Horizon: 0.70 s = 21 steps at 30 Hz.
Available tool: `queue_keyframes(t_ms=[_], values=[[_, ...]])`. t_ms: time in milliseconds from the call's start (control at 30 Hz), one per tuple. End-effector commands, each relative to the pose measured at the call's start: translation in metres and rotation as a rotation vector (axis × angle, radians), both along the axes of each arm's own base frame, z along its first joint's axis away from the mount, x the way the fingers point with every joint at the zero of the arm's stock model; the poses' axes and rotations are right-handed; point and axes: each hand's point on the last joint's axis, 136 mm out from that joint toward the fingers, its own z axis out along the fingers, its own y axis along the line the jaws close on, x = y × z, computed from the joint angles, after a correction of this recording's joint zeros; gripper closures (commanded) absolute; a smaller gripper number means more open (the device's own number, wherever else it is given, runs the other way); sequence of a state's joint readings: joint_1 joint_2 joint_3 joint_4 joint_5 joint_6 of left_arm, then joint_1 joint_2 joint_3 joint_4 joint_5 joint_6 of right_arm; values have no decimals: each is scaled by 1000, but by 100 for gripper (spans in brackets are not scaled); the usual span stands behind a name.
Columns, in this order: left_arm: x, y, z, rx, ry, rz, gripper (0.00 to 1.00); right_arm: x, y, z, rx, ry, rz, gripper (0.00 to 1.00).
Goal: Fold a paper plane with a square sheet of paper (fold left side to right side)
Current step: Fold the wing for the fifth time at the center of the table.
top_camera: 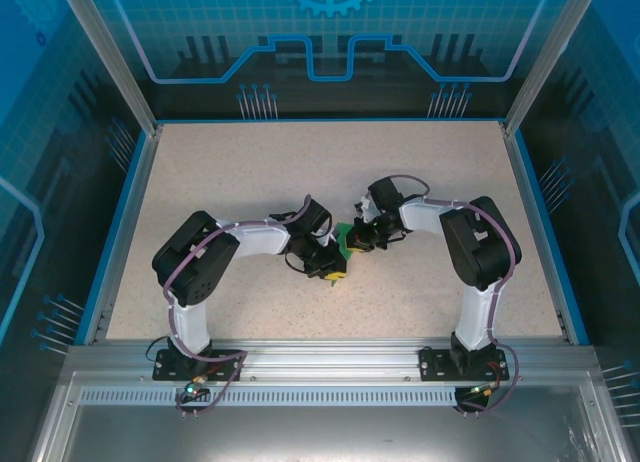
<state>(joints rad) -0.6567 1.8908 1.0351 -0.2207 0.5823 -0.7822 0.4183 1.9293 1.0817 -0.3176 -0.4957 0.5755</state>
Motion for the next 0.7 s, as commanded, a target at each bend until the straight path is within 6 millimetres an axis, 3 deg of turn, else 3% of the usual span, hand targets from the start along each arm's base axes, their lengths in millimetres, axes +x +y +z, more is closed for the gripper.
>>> queue_keyframes(t_ms=[0, 667], values=[[-10, 8, -12, 39, 33, -10, 87, -15, -19, -27, -122, 75, -4, 100], [-14, 16, -20, 78, 34, 2, 87, -17, -22, -30, -143, 83, 0, 100]])
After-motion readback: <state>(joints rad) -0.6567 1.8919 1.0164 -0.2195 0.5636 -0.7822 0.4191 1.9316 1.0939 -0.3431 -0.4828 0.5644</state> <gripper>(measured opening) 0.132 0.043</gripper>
